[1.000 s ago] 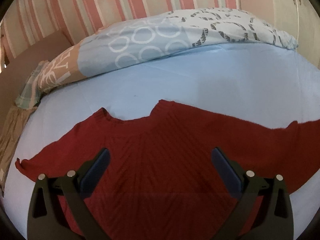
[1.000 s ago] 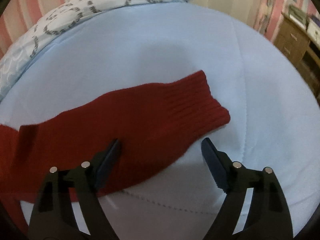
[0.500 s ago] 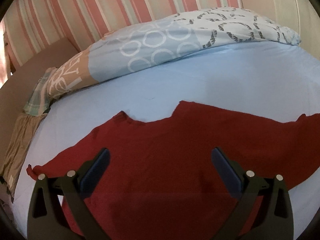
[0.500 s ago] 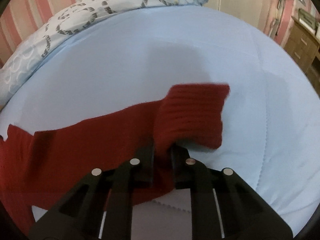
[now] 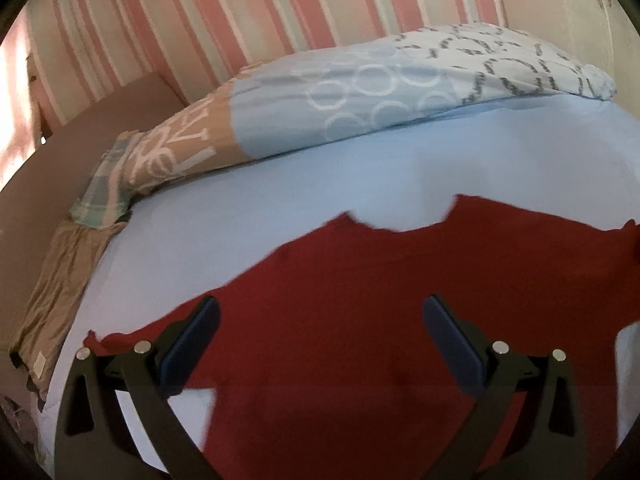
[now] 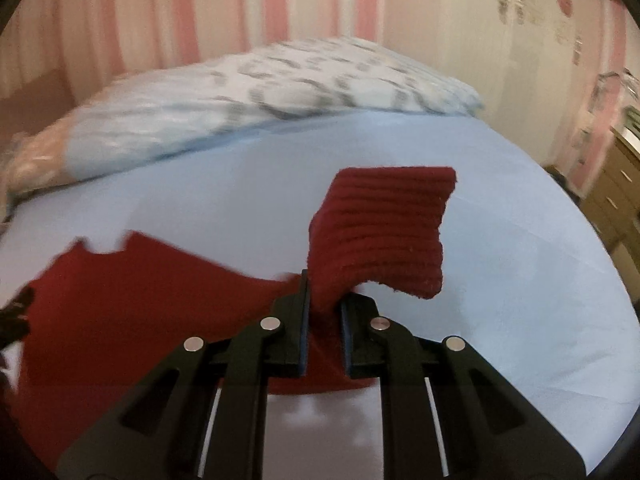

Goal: Fold small clothes
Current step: 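Grasp the sleeve cuff with the right tool and fold it across the body, then lay the sleeve on the sweater body and open the right tool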

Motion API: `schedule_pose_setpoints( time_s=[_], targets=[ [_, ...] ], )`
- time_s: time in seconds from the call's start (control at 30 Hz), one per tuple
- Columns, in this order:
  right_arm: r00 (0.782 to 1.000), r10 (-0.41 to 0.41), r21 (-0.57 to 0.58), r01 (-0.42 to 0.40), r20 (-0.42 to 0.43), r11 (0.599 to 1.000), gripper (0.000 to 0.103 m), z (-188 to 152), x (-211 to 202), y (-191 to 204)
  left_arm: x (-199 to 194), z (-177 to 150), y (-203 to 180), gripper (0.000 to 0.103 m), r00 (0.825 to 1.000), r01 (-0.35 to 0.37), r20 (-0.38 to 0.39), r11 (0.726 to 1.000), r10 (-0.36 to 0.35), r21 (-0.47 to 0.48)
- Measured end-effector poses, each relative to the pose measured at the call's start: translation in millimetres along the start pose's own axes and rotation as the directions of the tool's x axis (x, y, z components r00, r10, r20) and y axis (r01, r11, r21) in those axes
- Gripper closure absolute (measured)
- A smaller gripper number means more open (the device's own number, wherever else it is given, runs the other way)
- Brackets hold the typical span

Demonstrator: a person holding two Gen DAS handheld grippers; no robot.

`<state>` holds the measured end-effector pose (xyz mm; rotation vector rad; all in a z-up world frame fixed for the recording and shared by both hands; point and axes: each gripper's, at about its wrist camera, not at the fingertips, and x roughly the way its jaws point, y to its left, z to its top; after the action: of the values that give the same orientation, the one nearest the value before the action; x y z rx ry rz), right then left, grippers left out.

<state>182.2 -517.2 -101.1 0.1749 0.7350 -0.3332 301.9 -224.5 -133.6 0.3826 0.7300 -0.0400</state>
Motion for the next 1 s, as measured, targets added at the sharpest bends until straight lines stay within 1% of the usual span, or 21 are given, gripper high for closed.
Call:
schedule_pose_setpoints(
  time_s=[0.07, 0.13, 0.2, 0.23, 0.27, 0.33, 0.4, 0.5, 0.6, 0.67, 0.7, 0.77, 0.8, 0.83, 0.87, 0.9, 0.93, 1.0],
  targets=[
    [0.998, 0.056, -0.009, -0.056, -0.005, 0.998, 0.09, 8, -2, 39, -1, -5, 22, 0.002, 1.0, -0.005, -0.003, 1.0, 0.004, -0.011],
    [0.993, 0.115, -0.017, -0.115, -0.021, 0.993, 0.09, 12, -2, 83, 0, -11, 49, 0.002, 0.999, -0.029, -0.013, 0.999, 0.029, -0.015],
    [0.984, 0.174, -0.034, -0.175, -0.036, 0.984, 0.09, 13, 3, 129, 2, -15, 75, 0.002, 0.999, -0.044, -0.018, 0.999, 0.043, -0.026],
    [0.979, 0.197, -0.036, -0.199, -0.047, 0.979, 0.09, 12, 6, 145, 2, -17, 85, 0.002, 0.999, -0.041, -0.016, 0.999, 0.041, -0.036],
    [0.972, 0.226, -0.04, -0.229, -0.066, 0.973, 0.09, 10, 13, 172, 3, -17, 95, 0.002, 0.999, -0.041, -0.015, 0.998, 0.04, -0.045],
    [0.965, 0.243, -0.047, -0.248, -0.097, 0.968, 0.09, 6, 28, 211, 5, -20, 119, 0.002, 0.999, -0.051, -0.017, 0.997, 0.05, -0.064],
    [0.956, 0.258, -0.036, -0.265, -0.138, 0.964, 0.09, -5, 45, 245, 10, -24, 137, 0.002, 0.998, -0.058, -0.021, 0.995, 0.057, -0.076],
    [0.947, 0.255, -0.04, -0.267, -0.196, 0.963, 0.09, -23, 72, 289, 19, -31, 160, 0.002, 0.997, -0.065, -0.045, 0.994, 0.061, -0.09],
    [0.942, 0.241, -0.053, -0.26, -0.235, 0.964, 0.09, -38, 90, 313, 28, -38, 175, 0.002, 0.996, -0.071, -0.061, 0.992, 0.065, -0.102],
    [0.93, 0.253, -0.049, -0.275, -0.267, 0.96, 0.09, -46, 98, 321, 33, -44, 181, 0.002, 0.995, -0.066, -0.076, 0.992, 0.058, -0.111],
    [0.923, 0.272, -0.046, -0.295, -0.271, 0.955, 0.086, -49, 99, 323, 36, -45, 183, 0.002, 0.995, -0.062, -0.082, 0.991, 0.052, -0.116],
    [0.929, 0.277, -0.056, -0.299, -0.247, 0.953, 0.077, -51, 94, 320, 40, -49, 182, 0.002, 0.995, -0.055, -0.095, 0.991, 0.043, -0.123],
    [0.927, 0.298, -0.053, -0.317, -0.228, 0.947, 0.062, -49, 88, 315, 43, -50, 181, 0.002, 0.994, -0.053, -0.099, 0.991, 0.041, -0.125],
    [0.927, 0.31, -0.049, -0.326, -0.21, 0.944, 0.054, -47, 82, 311, 44, -52, 179, 0.002, 0.994, -0.055, -0.105, 0.99, 0.041, -0.128],
    [0.927, 0.324, -0.054, -0.339, -0.191, 0.939, 0.053, -43, 74, 306, 44, -54, 176, 0.002, 0.993, -0.052, -0.11, 0.99, 0.038, -0.131],
    [0.922, 0.34, -0.057, -0.356, -0.186, 0.933, 0.048, -41, 69, 303, 45, -55, 173, 0.002, 0.993, -0.041, -0.115, 0.99, 0.025, -0.137],
    [0.917, 0.358, -0.065, -0.374, -0.179, 0.925, 0.04, -39, 63, 298, 45, -56, 168, 0.002, 0.993, -0.026, -0.121, 0.989, 0.009, -0.144],
    [0.922, 0.356, -0.083, -0.371, -0.153, 0.925, 0.031, -35, 48, 282, 44, -59, 160, 0.002, 0.993, -0.004, -0.119, 0.988, -0.014, -0.153]
  ],
)
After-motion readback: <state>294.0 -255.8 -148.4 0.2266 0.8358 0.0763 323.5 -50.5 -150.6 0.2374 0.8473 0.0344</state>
